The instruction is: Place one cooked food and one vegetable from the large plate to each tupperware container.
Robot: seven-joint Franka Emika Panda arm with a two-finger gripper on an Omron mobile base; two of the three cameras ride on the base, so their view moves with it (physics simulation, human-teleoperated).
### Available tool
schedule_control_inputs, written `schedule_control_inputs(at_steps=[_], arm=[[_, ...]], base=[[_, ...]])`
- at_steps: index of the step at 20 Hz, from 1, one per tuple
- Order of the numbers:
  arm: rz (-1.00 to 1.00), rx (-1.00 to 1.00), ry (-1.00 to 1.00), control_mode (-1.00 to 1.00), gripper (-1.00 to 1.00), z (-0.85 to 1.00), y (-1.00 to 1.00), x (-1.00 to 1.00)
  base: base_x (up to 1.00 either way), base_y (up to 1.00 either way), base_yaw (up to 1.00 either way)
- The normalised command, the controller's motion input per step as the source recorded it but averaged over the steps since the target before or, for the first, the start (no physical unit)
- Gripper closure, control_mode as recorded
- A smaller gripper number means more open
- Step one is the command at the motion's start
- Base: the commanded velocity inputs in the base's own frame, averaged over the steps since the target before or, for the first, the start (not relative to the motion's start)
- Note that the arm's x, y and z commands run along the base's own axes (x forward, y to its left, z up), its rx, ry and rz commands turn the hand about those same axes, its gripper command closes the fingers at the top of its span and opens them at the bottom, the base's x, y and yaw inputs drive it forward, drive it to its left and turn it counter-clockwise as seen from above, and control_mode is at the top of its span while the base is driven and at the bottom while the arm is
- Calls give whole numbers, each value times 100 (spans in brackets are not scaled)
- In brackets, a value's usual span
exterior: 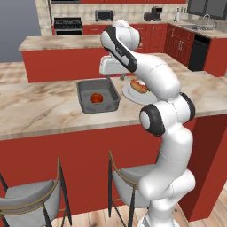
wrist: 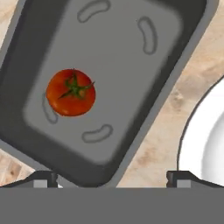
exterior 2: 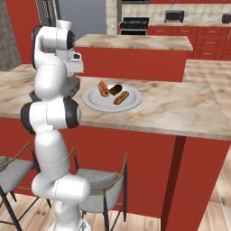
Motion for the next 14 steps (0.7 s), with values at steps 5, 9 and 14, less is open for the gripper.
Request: schedule_control_inputs(at_steps=[5,9,14], arm=[[-26,-1,7,-100,-100,-41,-100,-39],[-27,0,0,-100,-100,-46,-97,-59],[-37,-4,0,-100,-100,7,-89,-17]], base=[[0,0,0],[0,0,0],[0,0,0]])
